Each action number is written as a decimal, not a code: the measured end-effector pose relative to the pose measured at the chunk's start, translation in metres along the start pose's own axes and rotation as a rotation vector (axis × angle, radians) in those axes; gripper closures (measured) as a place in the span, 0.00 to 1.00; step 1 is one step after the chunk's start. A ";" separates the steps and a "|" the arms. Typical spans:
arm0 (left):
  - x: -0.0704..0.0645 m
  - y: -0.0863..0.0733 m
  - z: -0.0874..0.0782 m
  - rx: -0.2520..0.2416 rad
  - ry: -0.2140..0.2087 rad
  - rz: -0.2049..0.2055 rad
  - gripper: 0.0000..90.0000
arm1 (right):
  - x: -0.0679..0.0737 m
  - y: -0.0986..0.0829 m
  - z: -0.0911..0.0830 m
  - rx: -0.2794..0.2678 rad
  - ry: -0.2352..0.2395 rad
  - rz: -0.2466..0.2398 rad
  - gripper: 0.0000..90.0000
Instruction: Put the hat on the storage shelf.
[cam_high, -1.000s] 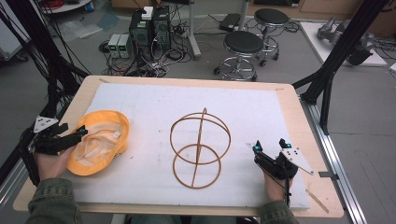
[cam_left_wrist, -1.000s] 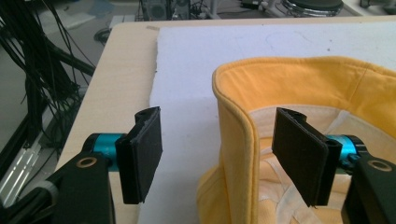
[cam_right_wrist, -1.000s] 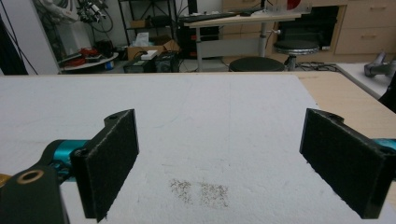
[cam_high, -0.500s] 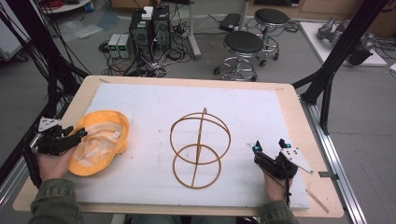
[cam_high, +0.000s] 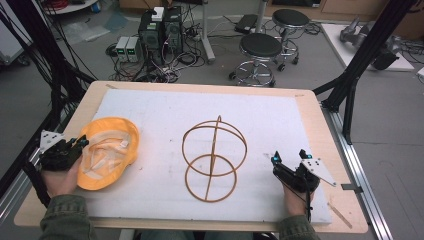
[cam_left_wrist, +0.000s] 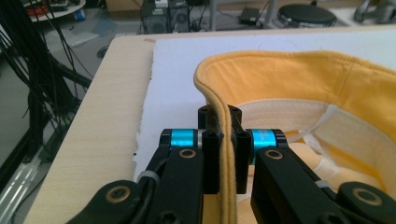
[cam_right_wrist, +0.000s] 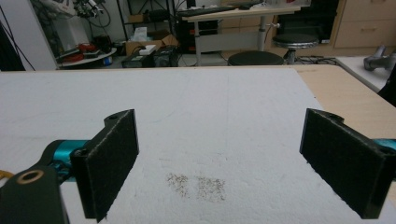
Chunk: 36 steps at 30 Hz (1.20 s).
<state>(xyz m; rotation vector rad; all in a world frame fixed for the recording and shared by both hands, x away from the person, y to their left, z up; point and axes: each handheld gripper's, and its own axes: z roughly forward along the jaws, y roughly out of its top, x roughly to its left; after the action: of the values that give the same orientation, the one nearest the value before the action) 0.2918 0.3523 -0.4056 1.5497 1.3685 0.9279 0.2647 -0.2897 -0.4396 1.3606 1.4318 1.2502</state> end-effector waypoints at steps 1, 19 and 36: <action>0.000 -0.001 -0.001 -0.007 -0.004 0.002 0.97 | 0.000 0.000 0.000 0.001 -0.001 0.002 0.12; -0.014 0.010 -0.023 -0.283 -0.118 0.007 0.97 | 0.000 0.000 -0.001 0.004 0.006 0.011 0.12; -0.037 0.032 -0.048 -0.535 -0.230 0.066 0.97 | -0.001 0.000 0.000 0.000 0.007 0.016 0.12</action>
<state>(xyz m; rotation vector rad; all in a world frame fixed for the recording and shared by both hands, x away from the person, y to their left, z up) 0.2547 0.3196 -0.3585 1.2447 0.8231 1.0184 0.2647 -0.2908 -0.4400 1.3719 1.4285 1.2665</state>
